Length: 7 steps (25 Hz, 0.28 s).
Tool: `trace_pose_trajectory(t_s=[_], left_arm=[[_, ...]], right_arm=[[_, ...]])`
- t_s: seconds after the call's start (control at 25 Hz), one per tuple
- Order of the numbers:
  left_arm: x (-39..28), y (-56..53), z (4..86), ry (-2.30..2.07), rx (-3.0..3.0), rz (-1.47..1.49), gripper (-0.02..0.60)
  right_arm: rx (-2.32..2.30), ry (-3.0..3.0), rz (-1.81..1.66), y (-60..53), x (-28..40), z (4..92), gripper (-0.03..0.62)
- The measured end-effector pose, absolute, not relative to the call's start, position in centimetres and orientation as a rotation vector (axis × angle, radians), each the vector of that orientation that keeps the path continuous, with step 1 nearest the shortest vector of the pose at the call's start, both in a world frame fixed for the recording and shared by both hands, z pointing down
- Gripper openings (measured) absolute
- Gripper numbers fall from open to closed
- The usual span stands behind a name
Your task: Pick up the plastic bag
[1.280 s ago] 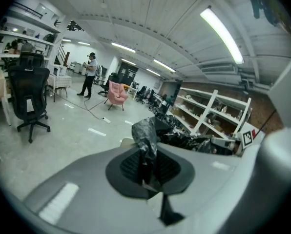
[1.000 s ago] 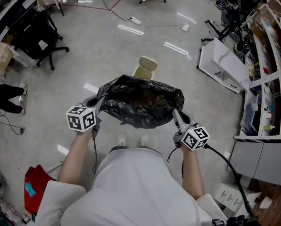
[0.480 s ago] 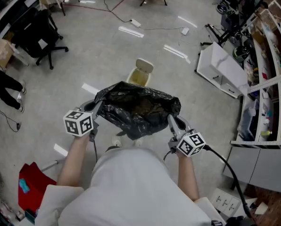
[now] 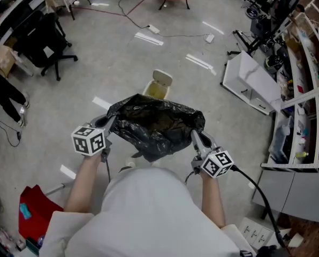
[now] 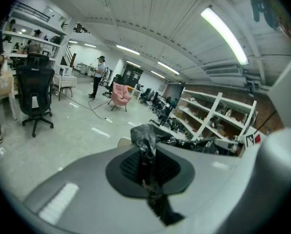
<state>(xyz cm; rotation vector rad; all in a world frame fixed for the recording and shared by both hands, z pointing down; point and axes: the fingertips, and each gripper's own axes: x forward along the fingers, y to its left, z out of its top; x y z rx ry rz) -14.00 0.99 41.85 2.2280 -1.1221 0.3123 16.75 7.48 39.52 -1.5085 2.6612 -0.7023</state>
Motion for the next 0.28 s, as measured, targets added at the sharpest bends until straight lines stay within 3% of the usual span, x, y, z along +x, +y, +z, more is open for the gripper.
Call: trace_pose_trajectory(t_s=[0.28], left_arm=[[-13.61, 0.82, 41.87, -1.124, 2.229, 0.327, 0.006]], right_arm=[[-1.503, 2.660, -0.693, 7.14, 17.41, 39.30, 0.000]])
